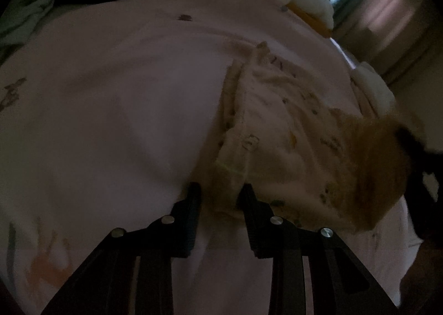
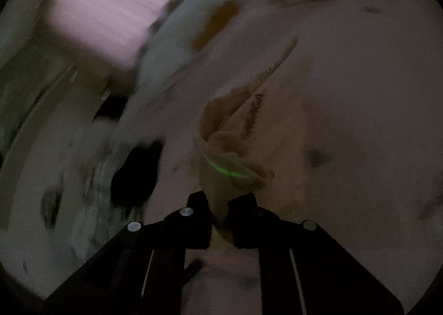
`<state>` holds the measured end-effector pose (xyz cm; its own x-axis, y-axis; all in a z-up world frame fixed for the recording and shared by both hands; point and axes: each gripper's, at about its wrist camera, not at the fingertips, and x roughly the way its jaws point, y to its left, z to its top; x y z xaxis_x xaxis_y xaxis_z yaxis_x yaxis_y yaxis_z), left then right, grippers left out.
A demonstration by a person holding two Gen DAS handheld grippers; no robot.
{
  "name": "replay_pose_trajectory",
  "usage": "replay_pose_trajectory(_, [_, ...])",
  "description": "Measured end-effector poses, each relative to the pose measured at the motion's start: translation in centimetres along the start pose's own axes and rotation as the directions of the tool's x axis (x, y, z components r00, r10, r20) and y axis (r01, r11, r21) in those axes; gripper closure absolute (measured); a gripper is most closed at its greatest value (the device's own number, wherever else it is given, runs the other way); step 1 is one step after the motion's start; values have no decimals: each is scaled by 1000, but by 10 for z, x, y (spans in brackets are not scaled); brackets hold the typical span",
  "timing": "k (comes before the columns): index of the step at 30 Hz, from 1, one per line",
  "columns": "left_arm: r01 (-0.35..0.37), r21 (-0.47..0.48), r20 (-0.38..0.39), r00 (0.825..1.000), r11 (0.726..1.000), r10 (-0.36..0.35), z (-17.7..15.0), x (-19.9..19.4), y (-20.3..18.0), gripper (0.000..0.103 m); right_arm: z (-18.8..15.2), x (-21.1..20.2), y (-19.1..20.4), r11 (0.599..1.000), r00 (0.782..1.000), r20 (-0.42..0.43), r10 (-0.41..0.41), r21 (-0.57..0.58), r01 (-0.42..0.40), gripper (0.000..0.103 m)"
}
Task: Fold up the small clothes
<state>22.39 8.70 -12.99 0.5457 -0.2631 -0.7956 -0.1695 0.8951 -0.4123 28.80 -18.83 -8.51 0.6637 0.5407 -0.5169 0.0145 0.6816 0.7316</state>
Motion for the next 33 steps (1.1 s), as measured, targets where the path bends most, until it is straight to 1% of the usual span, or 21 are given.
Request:
replay_pose_trajectory(1, [-3, -1, -4, 1000, 1000, 3, 1, -1, 0, 71, -7, 11, 17, 998, 1000, -27, 6, -65, -7, 92])
replay_pose_trajectory(2, [-8, -9, -8, 1000, 1000, 7, 1, -2, 2, 71, -19, 29, 41, 984, 998, -68, -13, -177, 0, 92])
replay_pose_trajectory(3, [-11, -14, -10, 1000, 1000, 11, 2, -4, 3, 71, -31, 44, 54, 967, 992, -109, -57, -254, 28, 91])
replay_pose_trajectory(4, [-17, -20, -12, 1000, 1000, 17, 2, -6, 5, 71, -47, 66, 65, 942, 975, -184, -128, -330, 61, 87])
replay_pose_trajectory(6, [-59, -31, -10, 998, 998, 59, 3, -12, 9, 71, -63, 85, 63, 938, 950, -269, -161, -341, 63, 86])
replay_pose_trajectory(7, [-89, -38, -3, 996, 995, 89, 3, -15, 11, 71, -68, 91, 59, 946, 939, -311, -150, -322, 44, 84])
replay_pose_trajectory(9, [-182, -59, 27, 983, 982, 184, 4, -23, 14, 71, -70, 86, 55, 954, 942, -319, -103, -301, 3, 82])
replay_pose_trajectory(11, [-217, -55, 37, 975, 975, 219, 7, -26, 14, 71, -65, 75, 56, 951, 945, -316, -83, -310, -20, 79])
replay_pose_trajectory(14, [-178, -69, 18, 984, 982, 180, 10, -27, 13, 71, -50, 58, 57, 956, 956, -286, -60, -291, -27, 69])
replay_pose_trajectory(15, [-158, -81, 12, 987, 984, 159, 10, -28, 13, 71, -44, 52, 56, 959, 961, -272, -45, -280, -34, 61])
replay_pose_trajectory(16, [-156, -85, 13, 987, 984, 157, 9, -29, 13, 71, -44, 45, 58, 959, 966, -257, -35, -280, -40, 59])
replay_pose_trajectory(19, [-197, -59, 53, 978, 979, 201, 10, -36, 6, 71, -52, 49, 68, 944, 973, -225, -50, -328, -28, 62])
replay_pose_trajectory(20, [-206, -57, 70, 975, 977, 210, 9, -39, 3, 71, -59, 59, 70, 938, 968, -242, -68, -345, -20, 67])
replay_pose_trajectory(21, [-194, -53, 84, 977, 980, 198, 9, -42, 1, 71, -66, 69, 70, 939, 956, -284, -70, -342, -33, 82])
replay_pose_trajectory(22, [-170, -50, 97, 980, 984, 174, 8, -44, 1, 71, -80, 84, 69, 944, 933, -356, -44, -322, -78, 87])
replay_pose_trajectory(24, [-164, -49, 111, 979, 985, 169, 7, -51, 3, 71, -103, 94, 70, 928, 908, -414, -59, -358, -103, 87])
replay_pose_trajectory(26, [-202, -43, 135, 969, 979, 206, 6, -59, 3, 71, -132, 99, 77, 863, 878, -453, -153, -494, -105, 87])
replay_pose_trajectory(28, [-190, -33, 150, 970, 981, 193, 5, -64, 2, 71, -142, 93, 77, 831, 865, -457, -208, -549, -91, 86])
replay_pose_trajectory(30, [-120, -28, 140, 983, 992, 123, 4, -68, 5, 71, -142, 78, 77, 807, 871, -426, -246, -588, -59, 85])
replay_pose_trajectory(32, [-57, 2, 124, 991, 998, 57, 2, -68, -3, 69, -132, 58, 80, 797, 890, -393, -231, -602, -58, 82])
replay_pose_trajectory(33, [-44, 9, 119, 992, 999, 43, 6, -64, -9, 67, -125, 48, 80, 800, 900, -374, -225, -598, -48, 72])
